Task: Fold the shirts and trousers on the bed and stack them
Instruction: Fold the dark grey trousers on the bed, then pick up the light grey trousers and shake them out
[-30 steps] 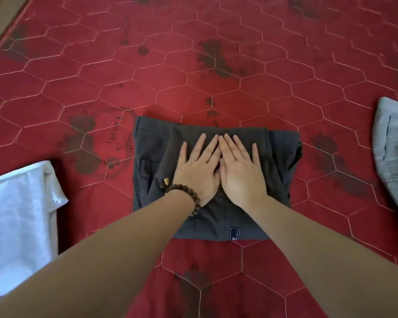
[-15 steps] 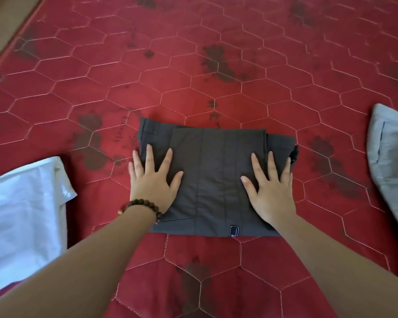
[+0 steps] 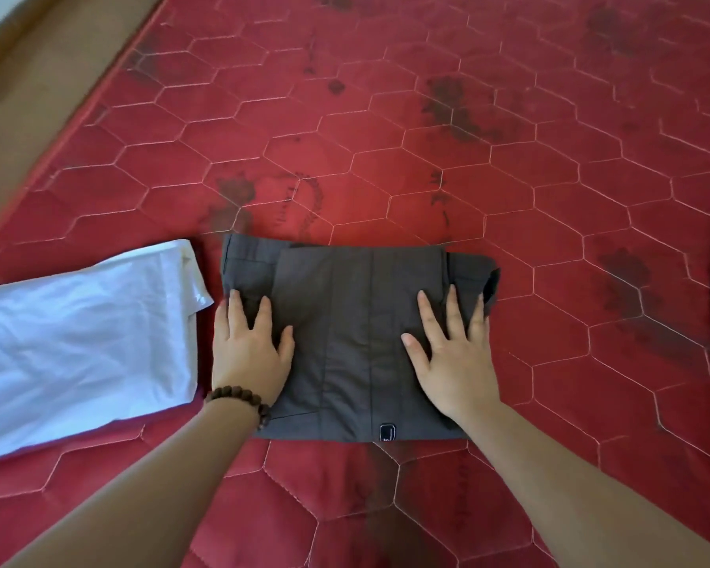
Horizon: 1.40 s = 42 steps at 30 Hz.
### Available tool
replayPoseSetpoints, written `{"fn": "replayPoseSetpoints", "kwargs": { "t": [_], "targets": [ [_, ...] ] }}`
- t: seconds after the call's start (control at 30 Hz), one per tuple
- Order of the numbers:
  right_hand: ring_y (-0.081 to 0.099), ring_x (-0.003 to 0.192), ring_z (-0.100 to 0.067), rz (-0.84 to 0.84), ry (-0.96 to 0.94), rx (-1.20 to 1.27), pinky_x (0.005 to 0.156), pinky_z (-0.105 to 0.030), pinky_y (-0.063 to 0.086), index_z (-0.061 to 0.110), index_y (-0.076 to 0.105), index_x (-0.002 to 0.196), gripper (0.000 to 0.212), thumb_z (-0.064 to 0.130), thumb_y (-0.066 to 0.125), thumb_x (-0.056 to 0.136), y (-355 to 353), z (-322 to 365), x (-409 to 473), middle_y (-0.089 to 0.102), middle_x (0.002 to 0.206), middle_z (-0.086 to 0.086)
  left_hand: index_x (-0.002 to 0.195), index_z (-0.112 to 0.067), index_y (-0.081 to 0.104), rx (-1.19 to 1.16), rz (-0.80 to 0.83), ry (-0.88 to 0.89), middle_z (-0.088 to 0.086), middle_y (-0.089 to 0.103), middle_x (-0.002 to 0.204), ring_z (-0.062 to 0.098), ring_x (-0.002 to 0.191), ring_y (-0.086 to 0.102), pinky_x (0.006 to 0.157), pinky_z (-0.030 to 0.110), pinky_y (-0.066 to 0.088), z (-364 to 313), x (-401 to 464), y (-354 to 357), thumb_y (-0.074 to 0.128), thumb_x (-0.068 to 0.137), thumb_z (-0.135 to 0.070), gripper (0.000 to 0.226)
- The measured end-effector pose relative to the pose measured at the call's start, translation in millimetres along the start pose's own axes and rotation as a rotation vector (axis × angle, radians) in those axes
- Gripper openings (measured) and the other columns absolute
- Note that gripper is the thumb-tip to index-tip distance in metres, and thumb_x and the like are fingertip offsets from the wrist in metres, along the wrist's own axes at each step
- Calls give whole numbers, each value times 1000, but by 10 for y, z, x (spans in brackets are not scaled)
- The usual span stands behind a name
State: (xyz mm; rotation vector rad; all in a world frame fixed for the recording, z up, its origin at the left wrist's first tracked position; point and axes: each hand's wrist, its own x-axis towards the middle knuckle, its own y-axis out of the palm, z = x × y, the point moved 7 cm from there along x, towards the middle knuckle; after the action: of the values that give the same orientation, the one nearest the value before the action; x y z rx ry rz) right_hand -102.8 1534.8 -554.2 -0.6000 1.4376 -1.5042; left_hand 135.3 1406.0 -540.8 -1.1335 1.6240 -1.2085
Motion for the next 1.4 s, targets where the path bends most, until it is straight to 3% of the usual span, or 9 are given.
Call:
{"fn": "replayPoseSetpoints", "kwargs": {
  "t": [0.1,0.17,0.23,0.63,0.77,0.83,1.0,1.17,1.4],
  "targets": [
    [-10,147,-34,-141,91,4,116,-60,-3,32,11,152,63,57,12,94,-152,217,-132,1,162,-9,146,-8,35,115,-69,128,19,21,157,40,145,13,117,52,14,-122,-184,-142,42,94,-42,63],
    [2,149,-31,-216,-45,5,116,-61,4,24,24,151,58,44,24,97,-173,574,-262,13,161,-8,150,-15,27,93,-44,323,9,18,159,32,148,7,119,50,12,-438,-385,-119,29,94,-43,62],
    [8,149,-24,-159,-215,-39,116,-61,11,21,30,150,57,38,25,96,18,874,-367,18,160,-3,151,-21,21,93,52,436,1,15,160,24,149,1,120,47,9,-657,-557,70,20,97,-43,59],
    [17,148,-19,-179,-80,-21,120,-46,10,20,26,152,56,43,23,101,218,344,-465,23,158,-4,154,-29,4,127,111,291,0,6,161,21,149,0,120,48,6,-447,-559,335,19,93,-56,68],
    [8,149,-18,-14,-127,-16,121,-42,3,20,13,153,62,49,10,98,171,363,-413,10,161,-2,153,-30,-3,155,205,247,0,-1,162,20,149,-4,120,46,3,-483,-551,289,14,93,-56,67],
    [4,149,-16,112,-158,27,120,-38,1,19,11,154,57,40,20,102,104,298,-473,6,162,0,154,-26,0,146,320,196,2,-1,162,21,149,-1,121,43,6,-528,-600,227,20,97,-52,66],
    [18,147,-16,279,-50,213,119,-33,10,10,29,149,46,17,32,104,-371,-57,-1109,25,158,-3,152,-11,16,138,489,206,4,15,160,17,148,10,120,41,14,-796,-984,-221,30,99,-48,66],
    [23,145,-16,181,119,283,119,-33,14,11,38,146,44,18,37,102,-946,-743,-2013,35,154,-3,152,-11,20,48,454,308,3,23,158,18,147,13,119,42,16,-1415,-1541,-713,34,98,-47,66],
    [32,141,-23,78,329,322,115,-30,23,13,46,141,43,16,44,98,-1208,-2038,-2945,34,153,-8,153,-20,18,34,463,458,1,17,160,19,149,5,119,42,15,-2637,-2442,-625,33,96,-52,67]
  ]
}}
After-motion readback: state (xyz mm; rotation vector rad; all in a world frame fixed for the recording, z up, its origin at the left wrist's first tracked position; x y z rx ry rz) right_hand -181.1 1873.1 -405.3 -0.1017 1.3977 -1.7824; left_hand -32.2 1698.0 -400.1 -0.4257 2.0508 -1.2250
